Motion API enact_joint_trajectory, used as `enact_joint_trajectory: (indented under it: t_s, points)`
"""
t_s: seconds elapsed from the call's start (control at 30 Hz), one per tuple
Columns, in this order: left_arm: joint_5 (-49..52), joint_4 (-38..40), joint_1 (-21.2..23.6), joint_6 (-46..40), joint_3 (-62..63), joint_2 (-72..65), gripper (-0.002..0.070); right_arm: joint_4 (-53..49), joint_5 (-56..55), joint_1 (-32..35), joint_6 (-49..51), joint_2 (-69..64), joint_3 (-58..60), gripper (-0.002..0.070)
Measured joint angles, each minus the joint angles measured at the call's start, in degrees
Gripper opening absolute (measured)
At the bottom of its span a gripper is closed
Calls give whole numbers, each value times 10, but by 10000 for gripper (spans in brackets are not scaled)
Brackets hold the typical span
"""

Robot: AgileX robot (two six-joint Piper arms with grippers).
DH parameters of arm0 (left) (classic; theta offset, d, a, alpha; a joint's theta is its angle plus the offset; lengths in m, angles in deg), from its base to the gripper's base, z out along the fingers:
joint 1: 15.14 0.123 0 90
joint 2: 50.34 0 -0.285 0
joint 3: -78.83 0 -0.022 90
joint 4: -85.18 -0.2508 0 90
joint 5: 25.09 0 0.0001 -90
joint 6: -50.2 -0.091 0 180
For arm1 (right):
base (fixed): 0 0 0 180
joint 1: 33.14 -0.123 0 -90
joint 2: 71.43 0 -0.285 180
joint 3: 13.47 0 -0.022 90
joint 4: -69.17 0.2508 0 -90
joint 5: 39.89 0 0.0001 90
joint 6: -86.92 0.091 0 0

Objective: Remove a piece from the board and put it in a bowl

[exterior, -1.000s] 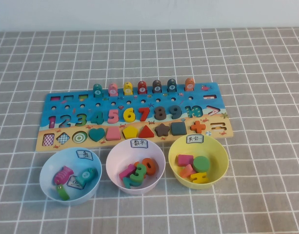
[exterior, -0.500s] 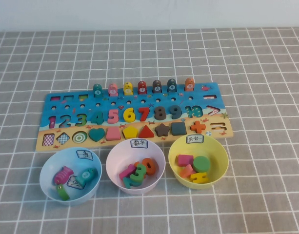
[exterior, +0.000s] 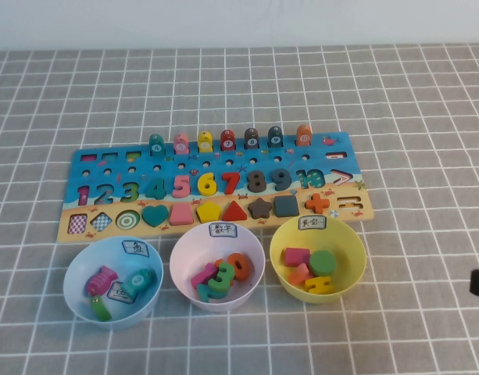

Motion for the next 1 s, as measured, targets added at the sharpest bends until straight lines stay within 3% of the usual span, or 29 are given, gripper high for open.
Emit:
enact_joint_trajectory:
  t_s: [0.23, 0.7, 0.9, 1.0]
  points:
    - [0, 0, 0, 0, 0, 0, -1, -51, 53, -18, 0, -180, -124, -18]
    - [0, 0, 0, 0, 0, 0, -1, -183, 60, -175, 74, -451, -398, -18]
    - [0, 0, 0, 0, 0, 0, -1, -192, 73, -189, 74, -561, -526, -12]
    - [0, 0, 0, 0, 0, 0, -1, -207, 75, -190, 74, -611, -586, 29]
